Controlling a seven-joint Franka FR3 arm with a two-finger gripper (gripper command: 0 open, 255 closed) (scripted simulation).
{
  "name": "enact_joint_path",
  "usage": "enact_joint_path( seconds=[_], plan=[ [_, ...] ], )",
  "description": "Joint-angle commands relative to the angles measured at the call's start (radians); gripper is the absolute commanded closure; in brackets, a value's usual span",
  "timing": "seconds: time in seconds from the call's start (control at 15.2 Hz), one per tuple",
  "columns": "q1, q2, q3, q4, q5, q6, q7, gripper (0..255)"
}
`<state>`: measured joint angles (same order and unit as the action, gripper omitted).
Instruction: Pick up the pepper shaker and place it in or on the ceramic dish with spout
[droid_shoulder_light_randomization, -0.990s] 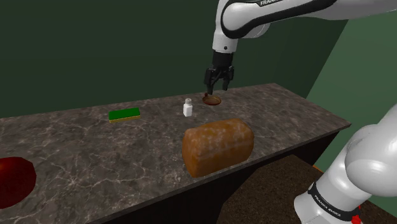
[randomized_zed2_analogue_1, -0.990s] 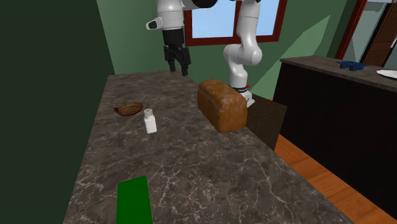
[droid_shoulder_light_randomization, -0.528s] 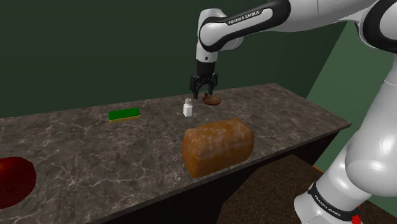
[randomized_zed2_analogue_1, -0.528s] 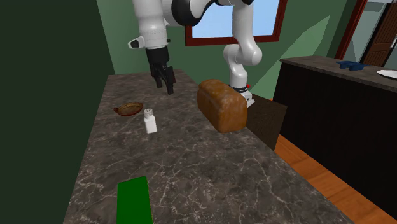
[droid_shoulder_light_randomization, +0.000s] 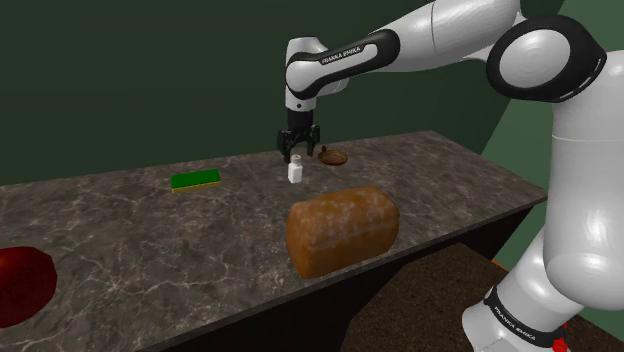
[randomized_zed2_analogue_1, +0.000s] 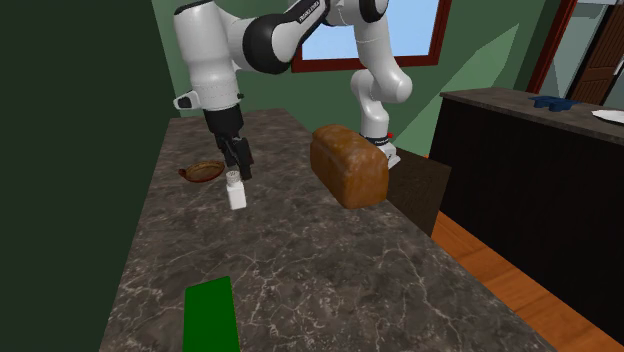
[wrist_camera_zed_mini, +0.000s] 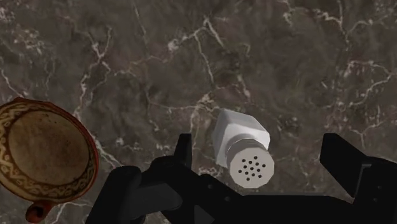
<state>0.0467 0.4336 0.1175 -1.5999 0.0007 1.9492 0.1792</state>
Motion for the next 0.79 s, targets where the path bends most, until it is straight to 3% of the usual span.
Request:
enact_joint_path(
  seconds=[0.0, 0.33, 0.73],
  plan=[
    [-0.001, 0.009, -0.001, -0.014, -0.001, 0.022, -0.001, 0],
    [0.001, 0.026, -0.002, -0.051, -0.003, 0.077, 0.000, 0],
    [0.001, 0.026, -0.002, -0.051, -0.003, 0.077, 0.000, 0]
  ],
)
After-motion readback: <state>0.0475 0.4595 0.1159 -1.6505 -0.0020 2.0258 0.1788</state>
